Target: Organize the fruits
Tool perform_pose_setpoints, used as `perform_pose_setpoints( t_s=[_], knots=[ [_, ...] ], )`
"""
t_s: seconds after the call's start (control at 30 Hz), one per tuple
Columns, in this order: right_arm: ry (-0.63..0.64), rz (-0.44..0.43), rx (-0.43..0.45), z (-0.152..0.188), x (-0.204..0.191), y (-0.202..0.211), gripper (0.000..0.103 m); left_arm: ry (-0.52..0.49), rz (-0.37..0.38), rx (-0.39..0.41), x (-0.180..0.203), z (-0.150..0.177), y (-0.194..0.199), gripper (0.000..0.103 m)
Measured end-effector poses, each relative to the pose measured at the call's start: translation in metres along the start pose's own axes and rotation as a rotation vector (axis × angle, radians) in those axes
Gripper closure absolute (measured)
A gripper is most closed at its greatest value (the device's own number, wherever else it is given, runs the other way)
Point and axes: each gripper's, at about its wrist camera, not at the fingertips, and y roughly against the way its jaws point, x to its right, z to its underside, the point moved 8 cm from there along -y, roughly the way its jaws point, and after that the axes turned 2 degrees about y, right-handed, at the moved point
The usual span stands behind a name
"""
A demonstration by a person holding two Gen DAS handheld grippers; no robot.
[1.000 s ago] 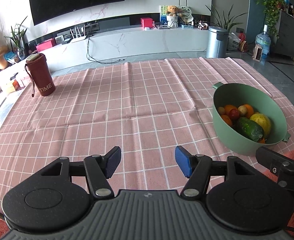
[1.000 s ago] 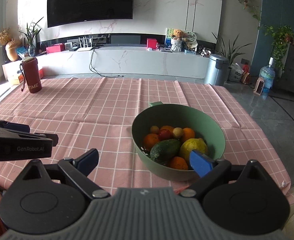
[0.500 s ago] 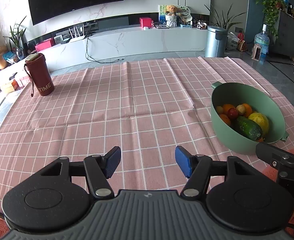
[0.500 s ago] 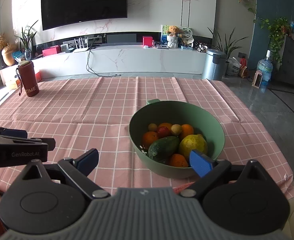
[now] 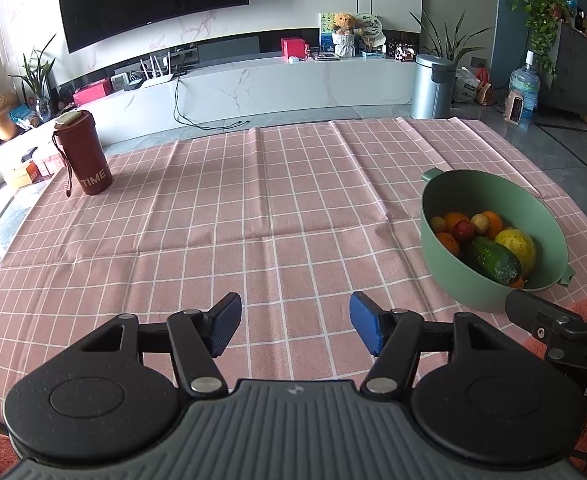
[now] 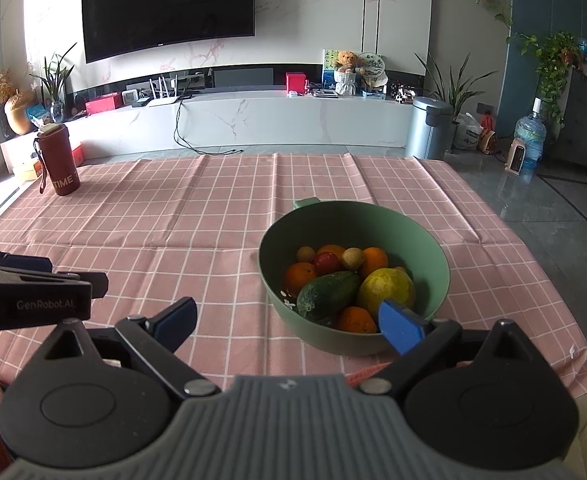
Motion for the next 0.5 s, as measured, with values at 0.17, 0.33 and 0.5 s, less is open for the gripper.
perform_pose_setpoints(
  t_s=[0.17, 0.33, 0.5],
  knots=[
    [0.001, -0.001, 0.002, -0.0008, 0.0002, 0.0003, 0.009, -0.001, -0.002, 0.005, -0.0003, -0.0018, 0.0031, 0.03],
    [0.004, -0.002, 0.005, -0.0009, -0.0005, 0.001, 0.009, -0.001, -0.002, 0.005, -0.0007, -0.0018, 0.0031, 0.03],
    [0.001, -0.004, 0.004, -0.0009, -0.0005, 0.0011, 0.009, -0.002, -0.002, 0.006, -0.0008, -0.0017, 0.0029, 0.03]
  ],
)
